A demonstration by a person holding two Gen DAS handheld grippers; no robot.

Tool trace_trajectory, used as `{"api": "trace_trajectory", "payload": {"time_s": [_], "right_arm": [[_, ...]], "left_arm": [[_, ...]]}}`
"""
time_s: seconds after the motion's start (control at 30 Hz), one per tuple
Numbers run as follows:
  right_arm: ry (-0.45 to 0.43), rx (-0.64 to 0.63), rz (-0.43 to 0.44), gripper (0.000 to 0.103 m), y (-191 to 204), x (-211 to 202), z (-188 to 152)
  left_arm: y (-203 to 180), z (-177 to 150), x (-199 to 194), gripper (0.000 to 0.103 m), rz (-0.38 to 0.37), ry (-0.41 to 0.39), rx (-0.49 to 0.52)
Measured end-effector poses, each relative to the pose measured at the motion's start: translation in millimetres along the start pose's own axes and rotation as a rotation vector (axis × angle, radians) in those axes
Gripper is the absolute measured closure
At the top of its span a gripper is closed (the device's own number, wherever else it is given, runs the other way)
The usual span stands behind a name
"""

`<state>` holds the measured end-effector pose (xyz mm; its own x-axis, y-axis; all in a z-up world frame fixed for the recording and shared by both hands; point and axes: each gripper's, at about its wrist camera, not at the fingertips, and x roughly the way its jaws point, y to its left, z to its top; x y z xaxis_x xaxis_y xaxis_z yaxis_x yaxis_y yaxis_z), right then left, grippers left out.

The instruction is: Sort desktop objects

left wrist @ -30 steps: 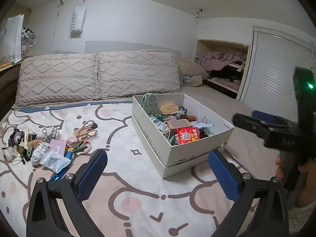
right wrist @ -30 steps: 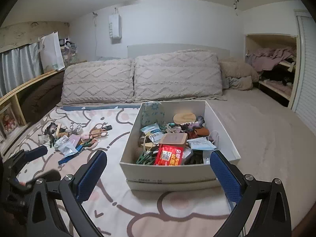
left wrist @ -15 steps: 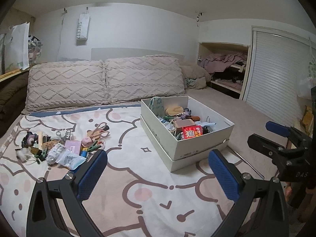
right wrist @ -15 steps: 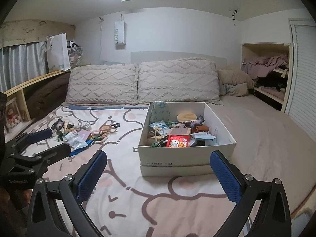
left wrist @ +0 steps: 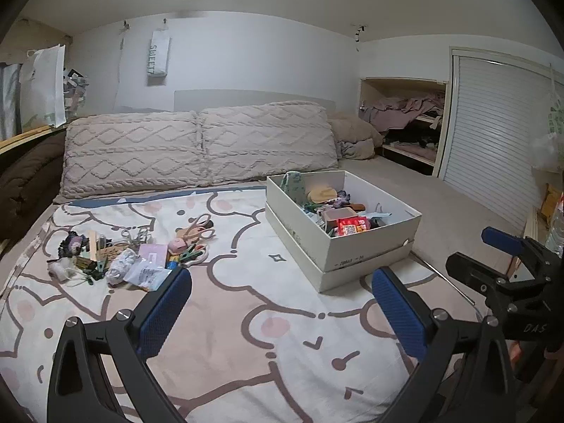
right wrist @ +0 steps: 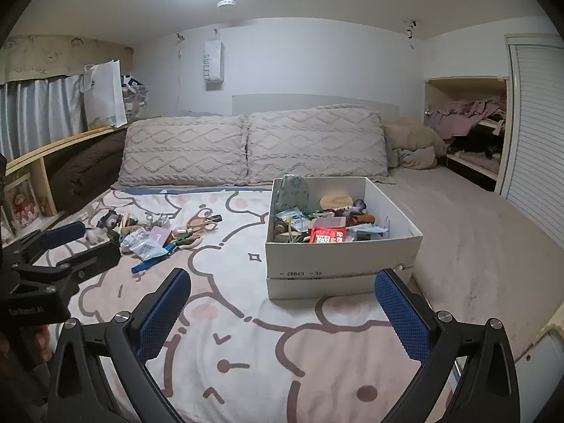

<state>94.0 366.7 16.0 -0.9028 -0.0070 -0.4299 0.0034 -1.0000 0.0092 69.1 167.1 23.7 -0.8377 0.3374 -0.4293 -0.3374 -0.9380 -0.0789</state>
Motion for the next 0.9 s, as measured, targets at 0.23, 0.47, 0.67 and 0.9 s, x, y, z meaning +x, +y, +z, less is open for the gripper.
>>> {"api": "trace_trajectory", "payload": {"time_s": [0.23,0.47,0.67,0.9], "right_arm": [[-0.005,-0.015,-0.026,0.0,10,-8,-7],[-0.004,-0.027,-0.035,0.0,17,-12,-11],[-0.011,-0.028,-0.048,0.0,23,-15,-15],[-0.005,-0.028,-0.063,0.0,27,-14,-21]], "left_arm": [[9,-7,-8,0.0,0.03,0.003,0.006],[18,-18,-9,0.0,0.052,0.02,0.01],[26,-25,-9,0.0,0.067,0.032,0.006],[29,-30,-10,0.0,0.077,0.042,0.018]]}}
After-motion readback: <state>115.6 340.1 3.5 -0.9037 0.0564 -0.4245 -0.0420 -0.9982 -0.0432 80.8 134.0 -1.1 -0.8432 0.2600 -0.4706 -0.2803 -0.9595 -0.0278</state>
